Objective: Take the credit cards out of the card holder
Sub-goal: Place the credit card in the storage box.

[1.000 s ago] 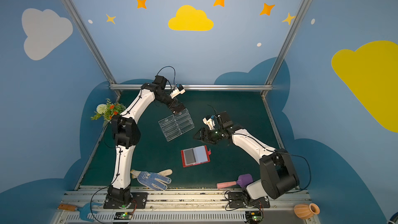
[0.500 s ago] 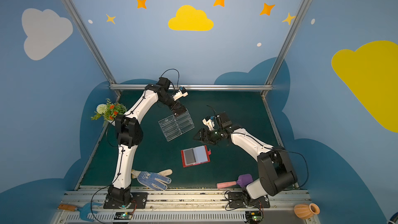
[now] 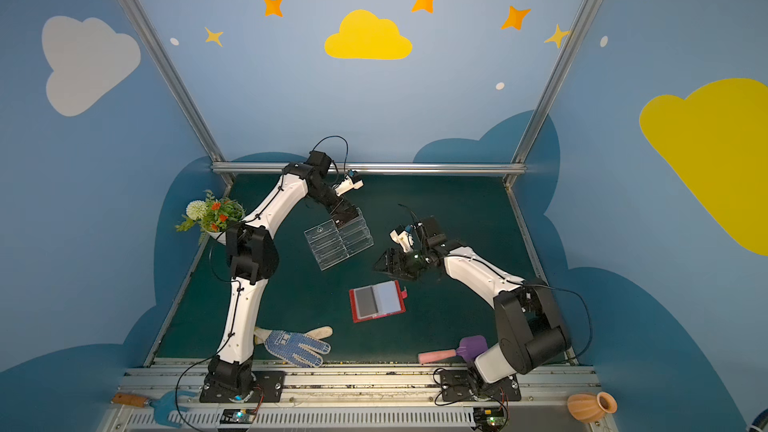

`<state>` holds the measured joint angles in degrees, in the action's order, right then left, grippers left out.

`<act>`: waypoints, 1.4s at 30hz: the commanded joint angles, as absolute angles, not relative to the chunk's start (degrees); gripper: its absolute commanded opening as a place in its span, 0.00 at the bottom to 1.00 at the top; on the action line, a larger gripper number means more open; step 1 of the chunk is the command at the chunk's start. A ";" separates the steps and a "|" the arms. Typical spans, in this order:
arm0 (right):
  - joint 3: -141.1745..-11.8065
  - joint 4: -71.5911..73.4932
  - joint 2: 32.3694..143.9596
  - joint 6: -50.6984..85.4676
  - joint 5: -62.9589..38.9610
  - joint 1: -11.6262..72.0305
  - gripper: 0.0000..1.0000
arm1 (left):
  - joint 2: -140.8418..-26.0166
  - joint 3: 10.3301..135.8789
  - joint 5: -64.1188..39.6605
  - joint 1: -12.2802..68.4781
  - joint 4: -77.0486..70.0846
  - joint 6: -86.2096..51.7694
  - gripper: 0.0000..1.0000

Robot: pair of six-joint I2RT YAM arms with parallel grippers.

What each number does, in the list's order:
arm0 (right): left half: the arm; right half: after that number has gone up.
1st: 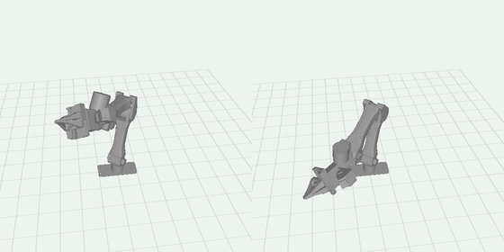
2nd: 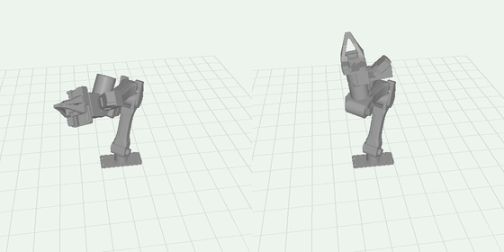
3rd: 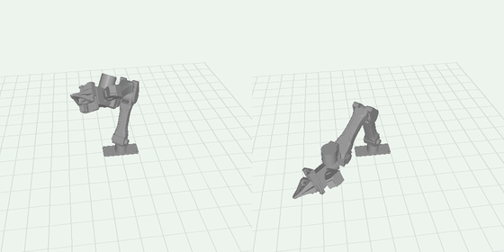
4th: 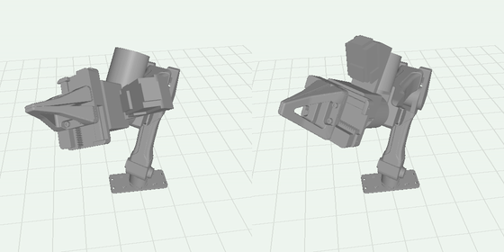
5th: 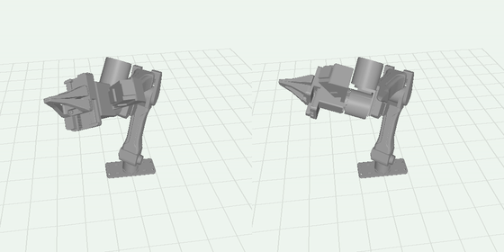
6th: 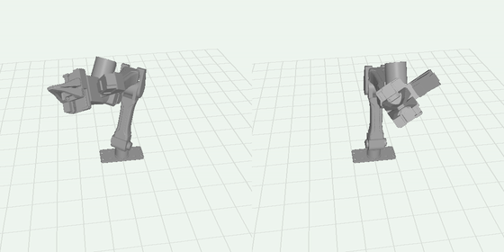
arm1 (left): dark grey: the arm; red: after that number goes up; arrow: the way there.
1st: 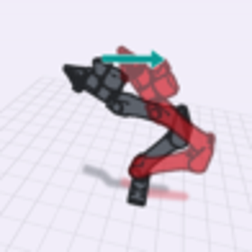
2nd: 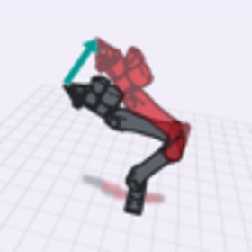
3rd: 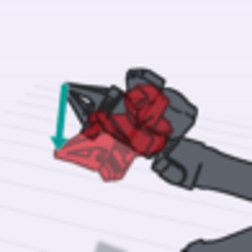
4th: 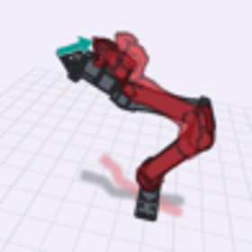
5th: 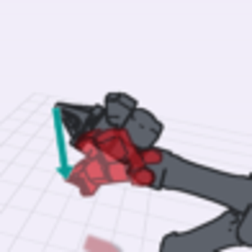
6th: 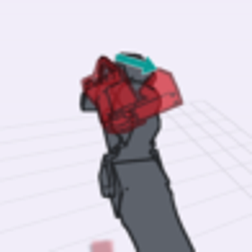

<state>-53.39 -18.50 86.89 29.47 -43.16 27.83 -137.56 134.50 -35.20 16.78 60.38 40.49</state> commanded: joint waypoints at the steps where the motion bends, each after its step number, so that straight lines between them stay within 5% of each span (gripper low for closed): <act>1: -55.02 -18.77 87.77 28.74 -44.12 27.57 0.79 | -135.21 137.06 -34.37 17.77 63.20 42.03 0.04; 42: -56.82 -17.83 91.76 28.21 -46.65 27.60 0.79 | -138.48 138.19 -27.47 18.11 61.97 42.66 0.04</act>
